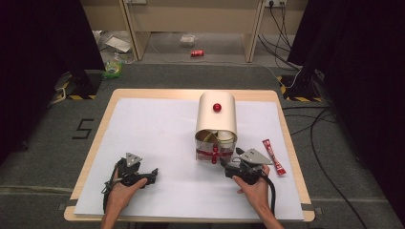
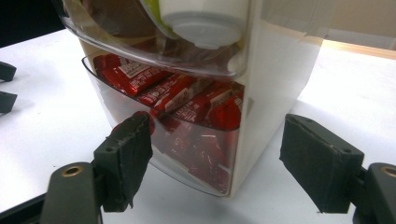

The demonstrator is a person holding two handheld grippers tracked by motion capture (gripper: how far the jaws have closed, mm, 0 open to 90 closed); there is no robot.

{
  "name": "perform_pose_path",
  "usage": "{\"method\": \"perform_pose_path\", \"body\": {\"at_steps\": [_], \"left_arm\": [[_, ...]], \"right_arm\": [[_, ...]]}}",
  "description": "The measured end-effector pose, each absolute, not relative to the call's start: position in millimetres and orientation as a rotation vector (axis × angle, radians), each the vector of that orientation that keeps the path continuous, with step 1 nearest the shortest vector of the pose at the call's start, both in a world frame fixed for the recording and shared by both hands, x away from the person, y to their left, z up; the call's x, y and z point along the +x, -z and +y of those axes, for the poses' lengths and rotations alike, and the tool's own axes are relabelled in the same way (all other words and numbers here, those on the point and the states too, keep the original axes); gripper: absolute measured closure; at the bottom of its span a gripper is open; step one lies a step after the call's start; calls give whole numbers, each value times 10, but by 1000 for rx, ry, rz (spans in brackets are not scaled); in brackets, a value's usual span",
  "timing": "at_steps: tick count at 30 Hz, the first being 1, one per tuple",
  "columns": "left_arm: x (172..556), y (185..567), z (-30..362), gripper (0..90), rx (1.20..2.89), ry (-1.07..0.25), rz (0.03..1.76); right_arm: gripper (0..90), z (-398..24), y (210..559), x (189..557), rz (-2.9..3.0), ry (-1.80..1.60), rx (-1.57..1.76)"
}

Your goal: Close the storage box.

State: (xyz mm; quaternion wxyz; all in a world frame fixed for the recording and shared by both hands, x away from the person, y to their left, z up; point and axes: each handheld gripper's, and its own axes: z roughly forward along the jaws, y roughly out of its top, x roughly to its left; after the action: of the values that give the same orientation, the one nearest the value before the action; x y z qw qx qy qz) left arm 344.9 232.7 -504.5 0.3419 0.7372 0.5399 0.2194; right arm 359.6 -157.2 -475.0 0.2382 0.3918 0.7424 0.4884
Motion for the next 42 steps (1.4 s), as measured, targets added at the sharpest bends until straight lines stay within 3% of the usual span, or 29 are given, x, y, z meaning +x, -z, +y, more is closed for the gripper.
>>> {"method": "perform_pose_path", "body": {"at_steps": [42], "left_arm": [[3448, 5045, 2329, 75, 1915, -569, 1404]], "right_arm": [[261, -2117, 4601, 3404, 1956, -1379, 1185]]}}
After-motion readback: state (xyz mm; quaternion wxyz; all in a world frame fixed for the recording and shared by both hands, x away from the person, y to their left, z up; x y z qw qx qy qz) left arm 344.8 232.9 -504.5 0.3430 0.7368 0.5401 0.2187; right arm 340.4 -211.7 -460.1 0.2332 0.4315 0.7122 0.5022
